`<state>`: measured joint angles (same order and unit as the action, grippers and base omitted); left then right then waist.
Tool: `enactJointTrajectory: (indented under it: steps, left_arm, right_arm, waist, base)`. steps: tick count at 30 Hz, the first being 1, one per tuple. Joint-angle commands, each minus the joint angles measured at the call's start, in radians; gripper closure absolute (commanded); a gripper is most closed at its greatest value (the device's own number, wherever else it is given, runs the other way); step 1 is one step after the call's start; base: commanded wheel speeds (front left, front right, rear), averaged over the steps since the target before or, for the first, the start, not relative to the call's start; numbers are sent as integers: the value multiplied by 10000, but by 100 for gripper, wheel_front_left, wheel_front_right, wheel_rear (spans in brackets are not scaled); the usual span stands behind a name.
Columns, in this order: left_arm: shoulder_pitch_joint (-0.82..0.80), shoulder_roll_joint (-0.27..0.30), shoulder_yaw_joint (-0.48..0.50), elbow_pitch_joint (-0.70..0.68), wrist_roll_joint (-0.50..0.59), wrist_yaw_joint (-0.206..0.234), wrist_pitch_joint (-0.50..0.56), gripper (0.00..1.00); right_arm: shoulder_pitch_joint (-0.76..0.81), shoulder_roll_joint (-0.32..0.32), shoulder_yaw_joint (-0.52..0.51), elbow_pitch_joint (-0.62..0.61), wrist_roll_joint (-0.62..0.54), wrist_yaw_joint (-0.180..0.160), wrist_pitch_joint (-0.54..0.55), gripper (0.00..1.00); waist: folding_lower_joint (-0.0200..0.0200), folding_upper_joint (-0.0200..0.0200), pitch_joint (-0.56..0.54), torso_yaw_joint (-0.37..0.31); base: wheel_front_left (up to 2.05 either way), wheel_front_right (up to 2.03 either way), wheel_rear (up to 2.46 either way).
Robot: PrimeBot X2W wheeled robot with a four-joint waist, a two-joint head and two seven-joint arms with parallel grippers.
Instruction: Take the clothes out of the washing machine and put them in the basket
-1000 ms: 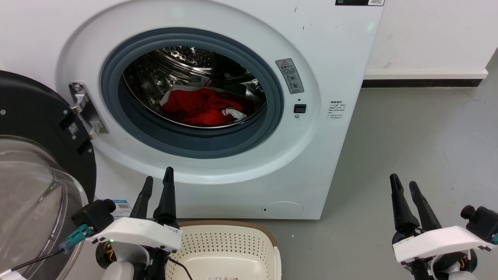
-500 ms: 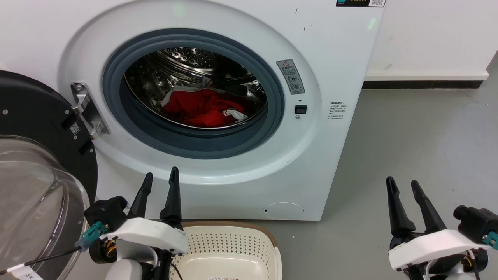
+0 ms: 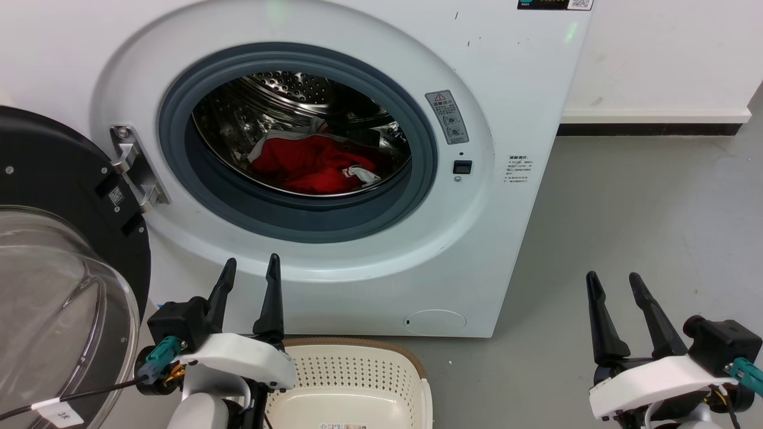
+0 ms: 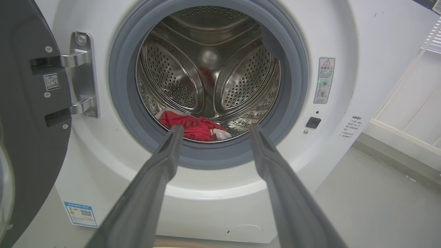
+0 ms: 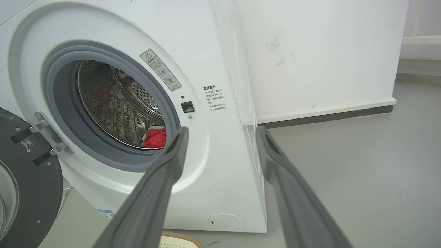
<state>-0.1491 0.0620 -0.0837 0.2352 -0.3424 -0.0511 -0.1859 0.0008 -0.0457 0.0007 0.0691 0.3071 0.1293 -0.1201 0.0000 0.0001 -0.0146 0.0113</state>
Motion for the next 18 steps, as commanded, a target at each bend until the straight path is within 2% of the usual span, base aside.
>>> enactJointTrajectory:
  steps: [1, 18]
  left_arm:
    - [-189, 67, -22, -11, 299, 45, -109, 0]
    - [-287, 78, -166, 195, 1610, 171, -435, 0]
  right_arm:
    - [47, -59, 13, -133, -318, 17, -83, 0]
    - [132, -62, -4, -210, -1536, 19, -310, 0]
  waist:
    - [0, -1, 2, -3]
    - [0, -1, 32, 2]
  base:
    - [0, 0, 0]
    - [0, 0, 0]
